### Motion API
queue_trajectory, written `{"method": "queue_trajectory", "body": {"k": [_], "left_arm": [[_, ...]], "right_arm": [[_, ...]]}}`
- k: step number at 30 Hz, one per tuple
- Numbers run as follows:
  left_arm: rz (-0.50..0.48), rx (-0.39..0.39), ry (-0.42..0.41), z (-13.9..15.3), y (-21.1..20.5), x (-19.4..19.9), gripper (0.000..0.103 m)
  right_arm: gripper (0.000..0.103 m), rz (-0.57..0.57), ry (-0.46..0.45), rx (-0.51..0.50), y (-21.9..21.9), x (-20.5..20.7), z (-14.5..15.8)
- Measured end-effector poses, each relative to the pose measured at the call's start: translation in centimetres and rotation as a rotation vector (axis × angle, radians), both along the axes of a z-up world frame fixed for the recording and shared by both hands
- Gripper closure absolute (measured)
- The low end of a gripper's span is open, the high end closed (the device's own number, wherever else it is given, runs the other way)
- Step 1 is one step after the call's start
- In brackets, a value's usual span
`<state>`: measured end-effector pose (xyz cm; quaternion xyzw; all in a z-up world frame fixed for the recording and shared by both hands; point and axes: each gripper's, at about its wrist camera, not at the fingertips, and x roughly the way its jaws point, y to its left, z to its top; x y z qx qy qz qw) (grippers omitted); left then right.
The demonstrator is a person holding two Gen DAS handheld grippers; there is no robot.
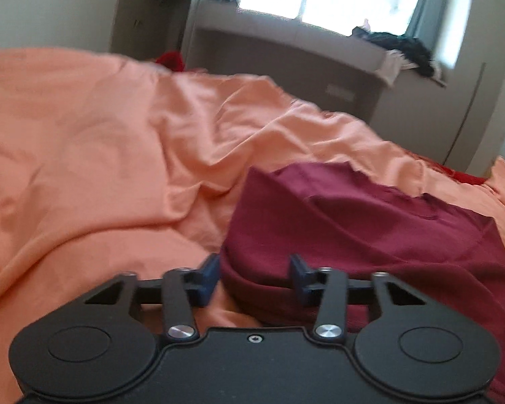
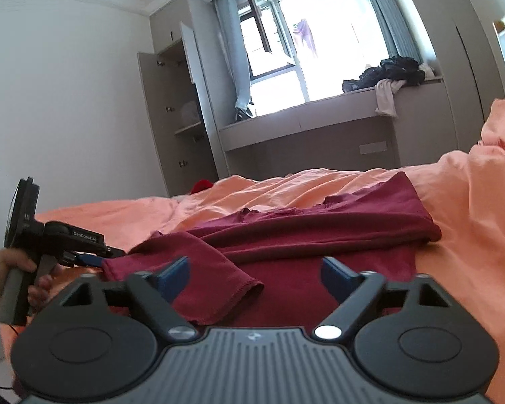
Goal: Fold small clothes
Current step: 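Lay the sleeve across the shirt body and open the left gripper, then grasp the shirt hem with the right gripper while the left gripper grasps the hem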
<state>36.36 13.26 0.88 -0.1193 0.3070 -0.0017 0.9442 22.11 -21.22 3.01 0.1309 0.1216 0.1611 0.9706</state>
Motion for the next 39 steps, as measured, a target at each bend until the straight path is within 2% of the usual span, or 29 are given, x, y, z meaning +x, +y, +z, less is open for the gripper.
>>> {"method": "queue_trajectory", "body": {"k": [1, 2, 3, 6, 8, 12, 15, 17, 19, 21, 24, 26, 27, 29, 30, 32, 34, 36, 38, 39], "left_arm": [[0.010, -0.006, 0.019, -0.2, 0.4, 0.2, 0.072], [0.018, -0.012, 0.038, -0.4, 0.7, 0.6, 0.081], [0.021, -0.019, 0.051, -0.5, 0.8, 0.6, 0.089], [0.023, -0.051, 0.061, -0.6, 1.2, 1.0, 0.098], [0.049, -0.093, 0.050, -0.5, 1.5, 1.0, 0.099], [0.104, -0.203, -0.022, 0.4, 2.8, -0.2, 0.100], [0.122, -0.181, -0.064, 1.2, 3.0, -0.7, 0.100], [0.111, -0.155, -0.041, 0.9, 3.0, -0.3, 0.099], [0.105, -0.175, -0.011, 0.5, 3.3, 0.0, 0.097], [0.088, -0.189, -0.005, 0.3, 3.4, -0.2, 0.093], [0.068, -0.152, -0.014, 0.5, 3.0, -1.0, 0.088], [0.087, -0.052, 0.010, 0.4, 2.4, -1.5, 0.087], [0.096, 0.023, 0.022, 0.3, 1.8, -1.7, 0.086], [0.083, 0.116, 0.018, 0.0, 1.0, -2.3, 0.086], [0.077, 0.141, 0.022, -0.1, 0.7, -2.5, 0.086], [0.075, 0.167, 0.011, -0.1, 0.4, -3.2, 0.085], [0.080, 0.151, -0.012, 0.4, 0.3, -4.3, 0.077], [0.092, 0.119, -0.044, 1.1, 0.3, -5.7, 0.055], [0.100, 0.115, -0.077, 1.8, -0.1, -7.2, 0.038], [0.096, 0.134, -0.098, 2.2, -0.5, -8.0, 0.034]], "right_arm": [[0.031, 0.002, 0.008, -0.002, 0.2, 0.2, 0.0], [0.039, 0.003, 0.018, -0.001, 0.4, 0.5, 0.0], [0.044, 0.002, 0.029, -0.001, 0.4, 0.7, -0.2], [0.062, -0.005, 0.053, 0.006, 0.4, 1.0, -0.5], [0.089, -0.007, 0.060, 0.009, 0.3, 1.1, -0.5], [0.096, -0.015, 0.023, -0.006, 0.5, 0.2, -0.2], [0.097, -0.008, -0.005, -0.039, 1.0, -0.4, 0.1], [0.097, 0.001, 0.009, -0.064, 1.6, -0.3, -0.1], [0.097, 0.000, 0.017, -0.077, 1.9, -0.3, -0.2], [0.096, -0.003, 0.018, -0.072, 1.7, -0.6, -0.2], [0.089, -0.001, 0.019, -0.074, 1.3, -1.3, -0.1], [0.069, 0.000, 0.022, -0.096, 0.8, -1.9, 0.0], [0.064, -0.004, 0.022, -0.109, 0.5, -2.3, 0.0], [0.052, -0.013, 0.022, -0.145, -0.1, -3.5, -0.1], [0.049, -0.023, 0.024, -0.163, -0.4, -4.2, -0.2], [0.035, -0.046, 0.035, -0.188, -1.2, -5.5, -0.4], [0.024, -0.063, 0.042, -0.197, -2.2, -6.9, -0.6], [0.013, -0.074, 0.045, -0.207, -3.0, -8.3, -0.7], [0.002, -0.080, 0.049, -0.216, -3.4, -9.7, -0.9], [0.000, -0.081, 0.047, -0.220, -3.6, -10.2, -0.9]]}}
